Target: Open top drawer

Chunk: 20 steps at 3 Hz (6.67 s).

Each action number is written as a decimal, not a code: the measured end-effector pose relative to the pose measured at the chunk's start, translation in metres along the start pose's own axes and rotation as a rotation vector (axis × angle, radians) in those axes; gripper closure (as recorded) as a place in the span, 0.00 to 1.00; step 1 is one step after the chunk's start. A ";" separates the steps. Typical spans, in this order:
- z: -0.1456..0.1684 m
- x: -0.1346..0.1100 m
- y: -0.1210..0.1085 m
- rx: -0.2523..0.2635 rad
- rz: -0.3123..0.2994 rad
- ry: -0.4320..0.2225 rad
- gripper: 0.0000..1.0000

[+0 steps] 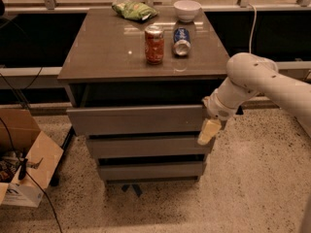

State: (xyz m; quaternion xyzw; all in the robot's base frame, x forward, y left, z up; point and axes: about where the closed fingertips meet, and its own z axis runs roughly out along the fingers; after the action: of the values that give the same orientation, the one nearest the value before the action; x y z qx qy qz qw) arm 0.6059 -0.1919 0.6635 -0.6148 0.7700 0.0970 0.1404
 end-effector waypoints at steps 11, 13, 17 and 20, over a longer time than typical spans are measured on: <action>-0.017 0.019 0.024 -0.052 0.078 -0.009 0.00; 0.001 0.018 0.038 -0.165 0.071 -0.027 0.18; -0.022 0.028 0.063 -0.175 0.125 -0.018 1.00; -0.036 0.041 0.086 -0.164 0.186 -0.024 0.73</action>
Offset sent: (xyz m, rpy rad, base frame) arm -0.0738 -0.0366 0.0037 0.0430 0.1821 0.0005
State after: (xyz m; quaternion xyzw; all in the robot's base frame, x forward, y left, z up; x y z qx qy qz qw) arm 0.5099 -0.2221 0.6819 -0.5490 0.8114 0.1796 0.0894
